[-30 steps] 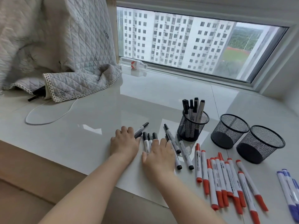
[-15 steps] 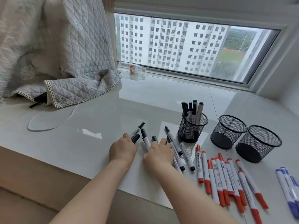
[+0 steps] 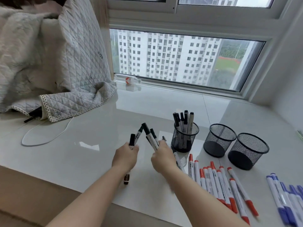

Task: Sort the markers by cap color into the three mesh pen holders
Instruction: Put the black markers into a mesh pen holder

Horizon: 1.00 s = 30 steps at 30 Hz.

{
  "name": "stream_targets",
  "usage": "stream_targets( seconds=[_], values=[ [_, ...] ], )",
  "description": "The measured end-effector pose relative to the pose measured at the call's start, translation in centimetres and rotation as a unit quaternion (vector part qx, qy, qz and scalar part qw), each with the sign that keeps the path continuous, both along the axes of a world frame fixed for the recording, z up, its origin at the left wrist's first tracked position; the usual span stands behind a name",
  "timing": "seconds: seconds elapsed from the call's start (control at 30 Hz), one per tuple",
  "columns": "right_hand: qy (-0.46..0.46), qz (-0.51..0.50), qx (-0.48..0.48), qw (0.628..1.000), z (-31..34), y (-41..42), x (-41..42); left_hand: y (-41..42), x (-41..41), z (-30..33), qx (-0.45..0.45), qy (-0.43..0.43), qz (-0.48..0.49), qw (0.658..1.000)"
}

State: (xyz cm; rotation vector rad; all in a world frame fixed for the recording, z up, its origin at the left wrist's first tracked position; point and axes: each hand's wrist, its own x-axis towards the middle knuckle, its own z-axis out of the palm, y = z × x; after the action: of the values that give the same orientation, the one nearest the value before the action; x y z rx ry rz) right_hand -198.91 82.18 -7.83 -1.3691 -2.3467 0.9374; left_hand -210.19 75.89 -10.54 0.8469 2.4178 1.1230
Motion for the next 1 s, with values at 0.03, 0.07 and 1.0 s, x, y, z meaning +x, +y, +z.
stream_targets(
  seconds=[0.03,0.07,1.0],
  values=[
    [0.02,0.005,-0.016,1.0,0.4,0.4,0.3,0.5,0.5,0.3,0.027,-0.013,-0.001,1.0],
    [0.045,0.012,-0.036,0.998,0.7,0.8,0.6,1.1,1.0,0.7,0.057,-0.03,-0.001,0.998],
    [0.463,-0.152,-0.079,0.869,2.8,14.0,4.6,16.2,8.4,3.9,0.262,-0.006,-0.037,0.964]
  ],
)
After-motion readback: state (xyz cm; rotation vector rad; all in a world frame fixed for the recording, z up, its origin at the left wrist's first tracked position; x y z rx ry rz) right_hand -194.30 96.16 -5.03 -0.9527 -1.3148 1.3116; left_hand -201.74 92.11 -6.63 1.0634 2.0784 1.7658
